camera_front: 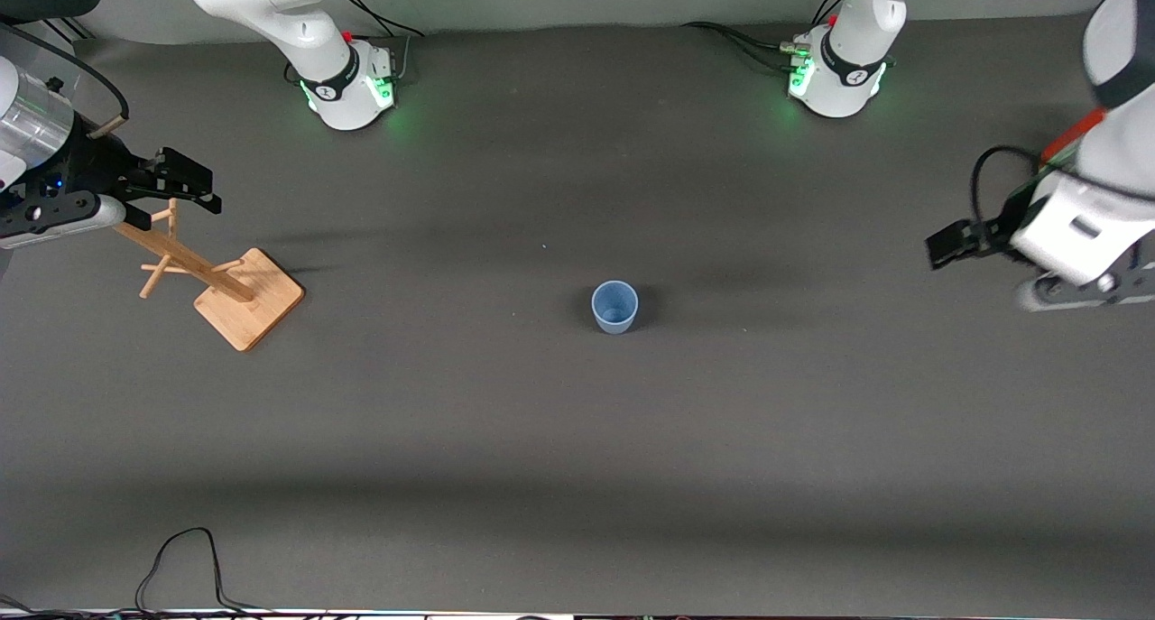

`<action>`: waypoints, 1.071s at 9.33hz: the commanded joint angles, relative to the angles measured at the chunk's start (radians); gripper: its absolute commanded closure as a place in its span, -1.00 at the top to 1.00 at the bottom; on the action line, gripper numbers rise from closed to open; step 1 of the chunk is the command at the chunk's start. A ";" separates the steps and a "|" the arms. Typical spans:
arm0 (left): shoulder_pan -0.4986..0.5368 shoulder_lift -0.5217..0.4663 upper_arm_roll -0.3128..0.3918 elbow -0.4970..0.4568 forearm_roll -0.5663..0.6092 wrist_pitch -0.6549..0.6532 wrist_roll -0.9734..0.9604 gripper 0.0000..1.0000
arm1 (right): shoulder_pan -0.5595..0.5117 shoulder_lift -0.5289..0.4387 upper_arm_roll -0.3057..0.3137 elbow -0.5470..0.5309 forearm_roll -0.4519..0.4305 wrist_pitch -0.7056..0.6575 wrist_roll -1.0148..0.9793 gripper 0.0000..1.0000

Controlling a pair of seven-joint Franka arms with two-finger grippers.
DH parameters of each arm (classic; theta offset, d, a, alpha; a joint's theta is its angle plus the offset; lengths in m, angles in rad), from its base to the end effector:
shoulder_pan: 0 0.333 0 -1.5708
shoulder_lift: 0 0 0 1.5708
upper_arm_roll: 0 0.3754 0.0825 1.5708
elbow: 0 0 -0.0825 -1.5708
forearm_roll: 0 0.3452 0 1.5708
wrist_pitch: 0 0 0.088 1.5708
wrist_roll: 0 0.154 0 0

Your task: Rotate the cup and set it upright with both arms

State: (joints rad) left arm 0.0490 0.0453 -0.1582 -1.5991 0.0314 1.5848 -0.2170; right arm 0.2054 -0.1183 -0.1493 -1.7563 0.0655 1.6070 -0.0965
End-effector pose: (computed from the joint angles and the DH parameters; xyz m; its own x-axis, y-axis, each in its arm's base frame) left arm 0.5259 -0.0508 0.6025 0.9929 0.1070 -0.0524 0.1052 -0.9938 -0.0363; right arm 0.4701 0.0318 0.6178 0.9883 0.1509 -0.0243 0.1483 -0.9852 -0.0856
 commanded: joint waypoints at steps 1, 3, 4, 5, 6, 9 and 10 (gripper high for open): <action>0.020 -0.088 -0.004 -0.090 -0.007 0.047 0.016 1.00 | 0.011 0.003 -0.004 0.020 -0.024 -0.012 0.026 1.00; 0.026 -0.117 -0.004 -0.114 -0.015 0.083 0.016 1.00 | 0.011 0.003 -0.004 0.018 -0.024 -0.012 0.026 1.00; 0.025 -0.152 -0.006 -0.139 -0.015 0.069 0.018 1.00 | 0.011 0.003 -0.004 0.020 -0.024 -0.012 0.026 1.00; 0.016 -0.159 -0.007 -0.140 -0.004 0.055 0.018 1.00 | 0.011 0.003 -0.004 0.020 -0.024 -0.012 0.026 1.00; 0.009 -0.151 -0.014 -0.133 0.016 0.052 0.018 1.00 | 0.011 0.003 -0.004 0.018 -0.024 -0.012 0.026 1.00; 0.006 -0.147 -0.015 -0.128 0.015 0.066 0.097 1.00 | 0.011 0.005 -0.003 0.018 -0.024 -0.012 0.026 1.00; 0.006 -0.147 -0.014 -0.130 0.009 0.066 0.099 1.00 | 0.011 0.005 -0.003 0.018 -0.026 -0.012 0.026 1.00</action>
State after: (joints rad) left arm 0.0585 -0.0787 -0.1763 -1.7055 0.0367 1.6385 -0.1485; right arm 0.2054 -0.1183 -0.1495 -1.7540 0.0653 1.6066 -0.0944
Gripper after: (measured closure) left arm 0.000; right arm 0.000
